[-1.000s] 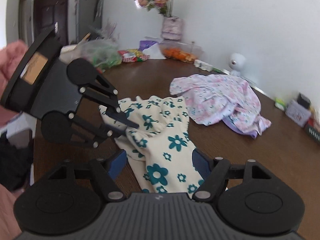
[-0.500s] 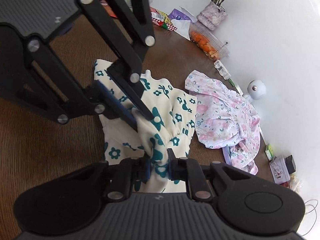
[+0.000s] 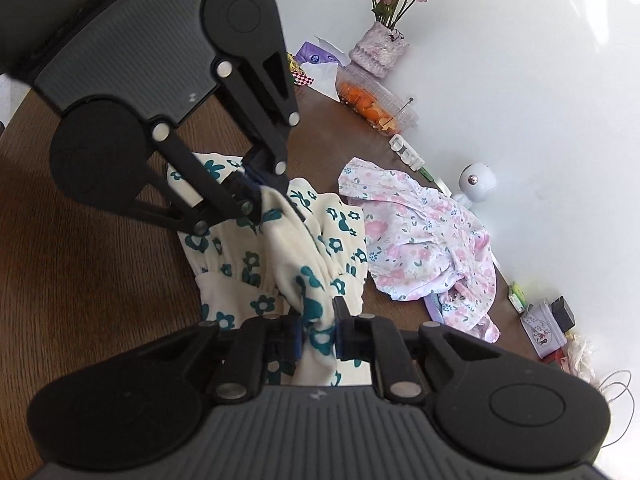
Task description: Fold clothes
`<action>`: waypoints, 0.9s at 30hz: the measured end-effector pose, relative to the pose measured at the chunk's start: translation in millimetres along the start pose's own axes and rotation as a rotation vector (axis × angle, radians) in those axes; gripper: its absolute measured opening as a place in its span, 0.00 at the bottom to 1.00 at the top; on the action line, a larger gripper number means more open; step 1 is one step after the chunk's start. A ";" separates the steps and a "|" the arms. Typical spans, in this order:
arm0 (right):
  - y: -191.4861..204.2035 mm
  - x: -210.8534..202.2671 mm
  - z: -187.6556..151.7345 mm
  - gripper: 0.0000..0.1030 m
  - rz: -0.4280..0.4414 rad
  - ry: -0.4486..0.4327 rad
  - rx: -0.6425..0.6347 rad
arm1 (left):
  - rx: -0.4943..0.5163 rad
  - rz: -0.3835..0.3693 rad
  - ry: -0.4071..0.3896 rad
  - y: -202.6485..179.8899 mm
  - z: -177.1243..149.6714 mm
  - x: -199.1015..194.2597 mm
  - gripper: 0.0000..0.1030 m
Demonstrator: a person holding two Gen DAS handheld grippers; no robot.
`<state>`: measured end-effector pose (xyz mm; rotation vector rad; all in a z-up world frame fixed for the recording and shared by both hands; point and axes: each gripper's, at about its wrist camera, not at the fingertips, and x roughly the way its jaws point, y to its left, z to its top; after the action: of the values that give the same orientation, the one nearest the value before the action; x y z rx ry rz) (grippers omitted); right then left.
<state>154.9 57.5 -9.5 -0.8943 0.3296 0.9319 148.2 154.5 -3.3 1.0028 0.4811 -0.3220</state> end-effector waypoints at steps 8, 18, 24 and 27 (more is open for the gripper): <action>13.5 9.7 -6.5 0.14 0.026 0.012 -0.013 | -0.007 0.002 0.096 -13.7 -23.2 5.7 0.04; 17.6 8.2 -10.5 0.33 0.037 -0.006 0.019 | -0.327 0.019 0.114 24.1 -63.8 -17.7 0.42; -6.8 -35.1 -10.6 0.67 0.184 -0.145 0.196 | -0.685 0.040 0.031 62.4 -80.4 -53.6 0.63; -33.3 -52.0 -14.9 0.67 0.227 -0.192 0.364 | -0.808 -0.010 -0.061 70.6 -69.8 -53.3 0.67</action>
<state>153.4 7.6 29.8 -0.4355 0.4255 1.1147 119.6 252.4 44.6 0.2047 0.4989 -0.1396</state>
